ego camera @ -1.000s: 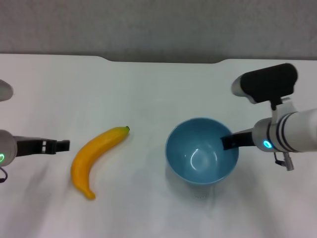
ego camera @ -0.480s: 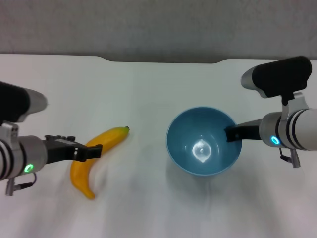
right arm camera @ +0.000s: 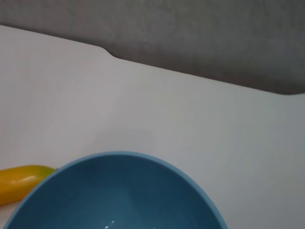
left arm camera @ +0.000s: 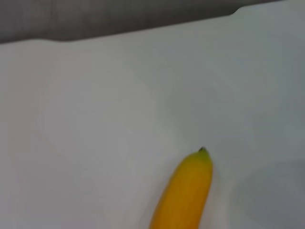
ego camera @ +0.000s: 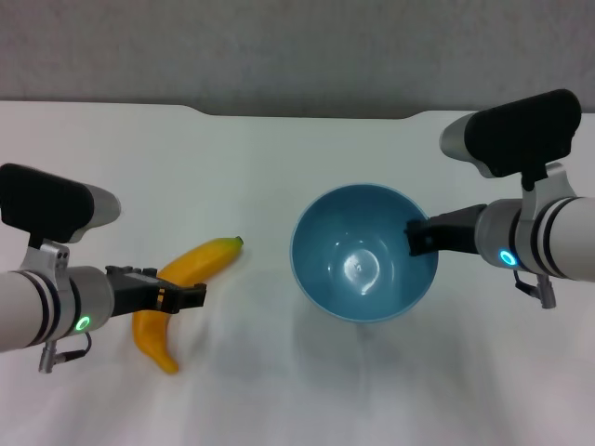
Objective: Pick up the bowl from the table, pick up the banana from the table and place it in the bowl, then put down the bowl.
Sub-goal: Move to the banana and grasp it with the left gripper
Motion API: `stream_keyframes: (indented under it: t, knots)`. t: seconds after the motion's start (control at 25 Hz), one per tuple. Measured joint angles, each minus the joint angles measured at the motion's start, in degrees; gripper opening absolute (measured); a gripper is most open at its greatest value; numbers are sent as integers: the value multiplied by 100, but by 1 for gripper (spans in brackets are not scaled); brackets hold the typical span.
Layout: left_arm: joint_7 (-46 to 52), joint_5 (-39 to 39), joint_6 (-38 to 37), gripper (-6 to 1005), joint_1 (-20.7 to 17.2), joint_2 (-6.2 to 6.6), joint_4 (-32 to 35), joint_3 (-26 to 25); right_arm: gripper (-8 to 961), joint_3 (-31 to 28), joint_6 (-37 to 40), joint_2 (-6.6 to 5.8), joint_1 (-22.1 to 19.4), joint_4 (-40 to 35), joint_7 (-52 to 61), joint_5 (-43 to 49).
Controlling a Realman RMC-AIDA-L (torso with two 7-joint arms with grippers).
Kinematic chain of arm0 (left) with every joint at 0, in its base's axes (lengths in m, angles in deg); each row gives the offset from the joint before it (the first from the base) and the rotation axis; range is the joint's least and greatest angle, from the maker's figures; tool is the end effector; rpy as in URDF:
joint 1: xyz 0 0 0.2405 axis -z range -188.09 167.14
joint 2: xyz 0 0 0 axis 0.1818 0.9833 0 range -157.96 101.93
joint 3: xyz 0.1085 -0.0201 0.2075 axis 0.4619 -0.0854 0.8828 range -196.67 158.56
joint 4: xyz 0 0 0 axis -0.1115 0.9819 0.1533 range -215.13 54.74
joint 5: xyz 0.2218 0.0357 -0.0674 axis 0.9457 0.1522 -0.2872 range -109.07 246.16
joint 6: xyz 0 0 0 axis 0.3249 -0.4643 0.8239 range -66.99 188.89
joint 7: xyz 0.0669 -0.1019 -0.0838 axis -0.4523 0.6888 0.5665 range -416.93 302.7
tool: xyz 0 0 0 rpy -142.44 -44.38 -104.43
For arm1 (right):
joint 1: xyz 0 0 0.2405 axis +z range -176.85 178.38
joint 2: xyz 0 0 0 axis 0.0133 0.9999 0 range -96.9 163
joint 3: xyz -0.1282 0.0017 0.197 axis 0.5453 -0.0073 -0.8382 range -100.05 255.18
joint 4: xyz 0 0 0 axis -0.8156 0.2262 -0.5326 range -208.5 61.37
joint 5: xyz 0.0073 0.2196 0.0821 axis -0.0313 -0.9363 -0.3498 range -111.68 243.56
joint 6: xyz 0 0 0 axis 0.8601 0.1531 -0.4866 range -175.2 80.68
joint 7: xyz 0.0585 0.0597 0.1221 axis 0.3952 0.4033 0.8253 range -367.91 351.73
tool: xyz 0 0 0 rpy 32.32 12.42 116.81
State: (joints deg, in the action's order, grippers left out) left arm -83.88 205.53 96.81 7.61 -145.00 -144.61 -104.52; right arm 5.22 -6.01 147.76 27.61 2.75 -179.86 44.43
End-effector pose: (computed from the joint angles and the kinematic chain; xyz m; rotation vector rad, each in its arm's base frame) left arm -0.2528 0.3841 -0.0347 -2.1442 -1.0466 -0.0407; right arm 0.1496 0.3995 -0.0465 -2.1350 0.9545 0.0560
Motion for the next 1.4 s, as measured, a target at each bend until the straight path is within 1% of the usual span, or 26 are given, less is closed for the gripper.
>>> stream_keyframes:
  t: [0.16,0.36,0.52,0.72,1.0,1.28,1.4]
  knots:
    - [55,5,-221,858,167,1,391,-7,36,37,0,5,-31,111,-2,39]
    - [57,33,-584,857,170,1,557,-4,36,54,-1,6,-70,129,-4,43]
    - [45,38,-714,856,201,4,721,-1,37,74,-2,2,-76,172,-5,43]
    - [36,31,-786,855,316,0,1031,28,37,106,-4,0,-82,256,-6,42]
    - [49,42,-791,854,348,0,1083,58,38,106,-4,-1,-84,265,-6,49]
    - [61,13,-742,852,571,1,1480,45,39,114,-6,-1,-87,271,-6,60]
    - [66,-2,-739,842,584,1,1492,28,39,115,-19,-2,-98,271,-6,60]
